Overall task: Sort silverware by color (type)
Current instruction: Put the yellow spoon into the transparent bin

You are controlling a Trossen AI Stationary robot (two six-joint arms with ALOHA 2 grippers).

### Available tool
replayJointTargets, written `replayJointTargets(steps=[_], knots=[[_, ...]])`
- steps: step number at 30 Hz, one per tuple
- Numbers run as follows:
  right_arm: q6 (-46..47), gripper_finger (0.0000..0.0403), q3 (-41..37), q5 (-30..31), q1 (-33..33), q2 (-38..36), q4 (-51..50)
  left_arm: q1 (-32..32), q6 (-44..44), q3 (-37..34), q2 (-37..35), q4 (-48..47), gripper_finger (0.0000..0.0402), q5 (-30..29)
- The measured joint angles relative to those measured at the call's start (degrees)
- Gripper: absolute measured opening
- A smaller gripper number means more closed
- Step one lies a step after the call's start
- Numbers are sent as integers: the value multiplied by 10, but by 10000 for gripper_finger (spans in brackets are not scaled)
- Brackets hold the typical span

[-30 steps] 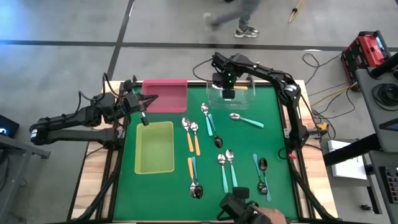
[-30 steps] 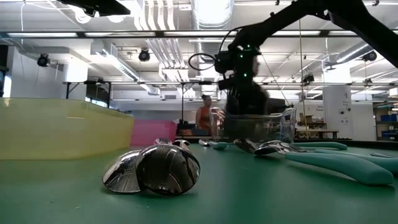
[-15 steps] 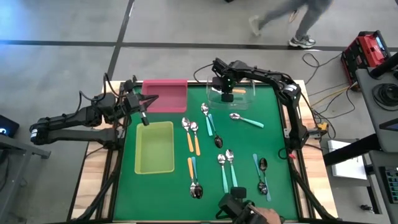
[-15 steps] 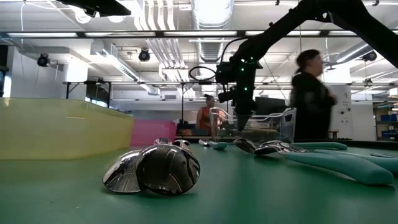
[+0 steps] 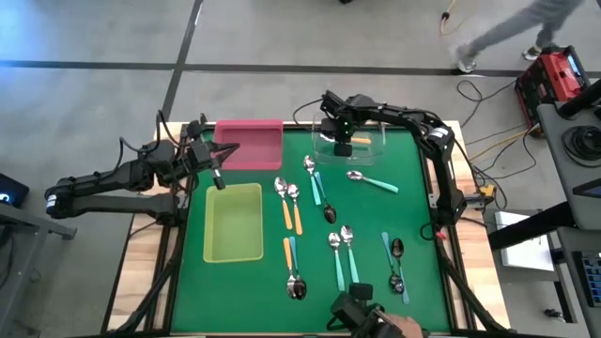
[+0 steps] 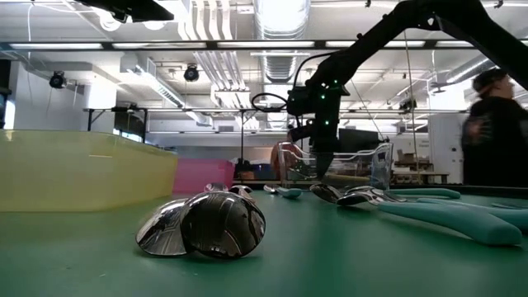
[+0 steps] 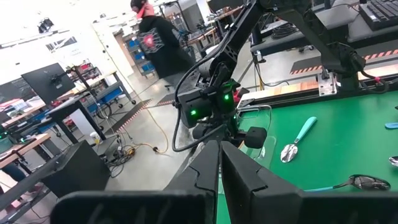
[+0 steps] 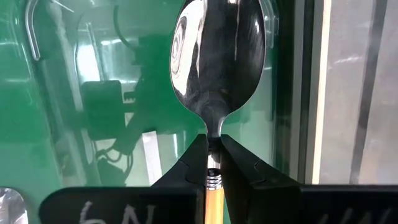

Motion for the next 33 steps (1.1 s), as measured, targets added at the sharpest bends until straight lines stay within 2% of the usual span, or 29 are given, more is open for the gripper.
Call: replayJointTargets(steps=[33], knots=[[-7, 19, 0, 0, 0, 0, -6, 0, 0, 0, 0, 0, 0, 0]])
